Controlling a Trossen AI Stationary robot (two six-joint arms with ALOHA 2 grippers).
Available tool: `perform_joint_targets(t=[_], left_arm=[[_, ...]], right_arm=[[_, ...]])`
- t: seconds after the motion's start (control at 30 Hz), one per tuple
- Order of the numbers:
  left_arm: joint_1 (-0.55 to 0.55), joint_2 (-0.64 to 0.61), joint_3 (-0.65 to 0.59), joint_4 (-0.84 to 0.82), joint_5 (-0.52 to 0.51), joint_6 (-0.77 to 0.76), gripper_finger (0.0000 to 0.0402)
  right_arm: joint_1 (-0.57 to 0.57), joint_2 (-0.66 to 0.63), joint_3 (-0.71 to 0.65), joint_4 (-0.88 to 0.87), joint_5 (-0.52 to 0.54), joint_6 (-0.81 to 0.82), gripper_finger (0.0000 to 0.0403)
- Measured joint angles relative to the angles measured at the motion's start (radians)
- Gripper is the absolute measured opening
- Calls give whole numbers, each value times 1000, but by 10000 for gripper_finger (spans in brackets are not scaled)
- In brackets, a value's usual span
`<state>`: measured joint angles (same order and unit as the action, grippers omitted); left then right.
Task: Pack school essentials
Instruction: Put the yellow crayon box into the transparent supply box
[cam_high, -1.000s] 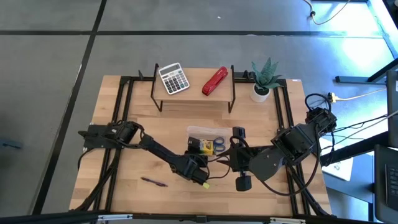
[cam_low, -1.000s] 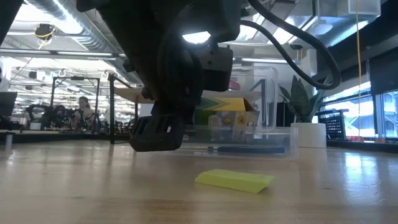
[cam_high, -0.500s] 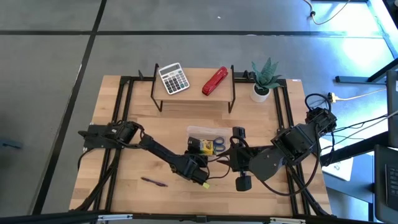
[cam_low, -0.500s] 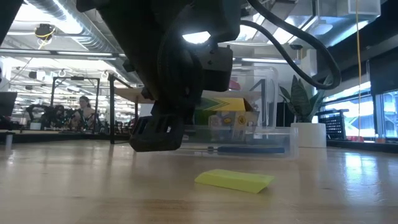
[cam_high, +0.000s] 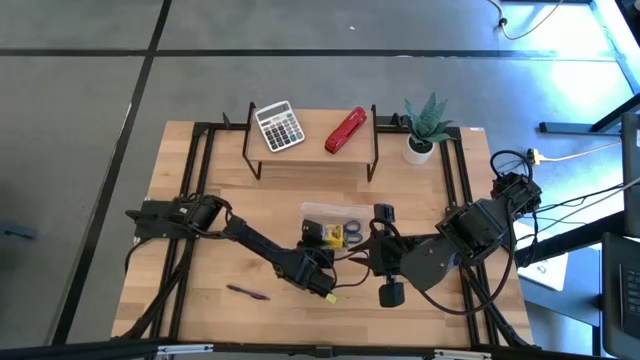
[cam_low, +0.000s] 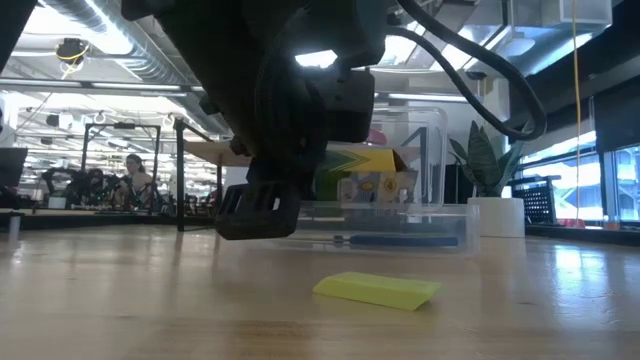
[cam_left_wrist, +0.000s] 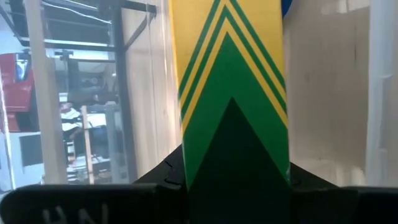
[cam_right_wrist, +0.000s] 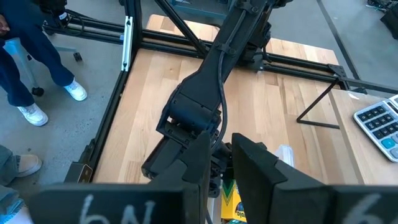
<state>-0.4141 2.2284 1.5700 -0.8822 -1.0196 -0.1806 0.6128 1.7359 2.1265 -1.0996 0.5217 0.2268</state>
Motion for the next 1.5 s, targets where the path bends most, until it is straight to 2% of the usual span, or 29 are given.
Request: perform_joint_targets(t=[0.2, 0.5, 1.0, 1.5], left_arm=[[2, 0, 0, 0, 17, 0, 111], [5, 0, 0, 1, 11, 5, 179], [1, -3, 2, 1, 26, 7, 244], [-3, -32, 0, -20, 57, 6, 253]], right_arm=[[0, 0, 0, 0, 0, 0, 69], [0, 0, 0, 0, 0, 0, 69], [0, 0, 0, 0, 0, 0, 69], [0, 0, 0, 1, 0, 0, 69]])
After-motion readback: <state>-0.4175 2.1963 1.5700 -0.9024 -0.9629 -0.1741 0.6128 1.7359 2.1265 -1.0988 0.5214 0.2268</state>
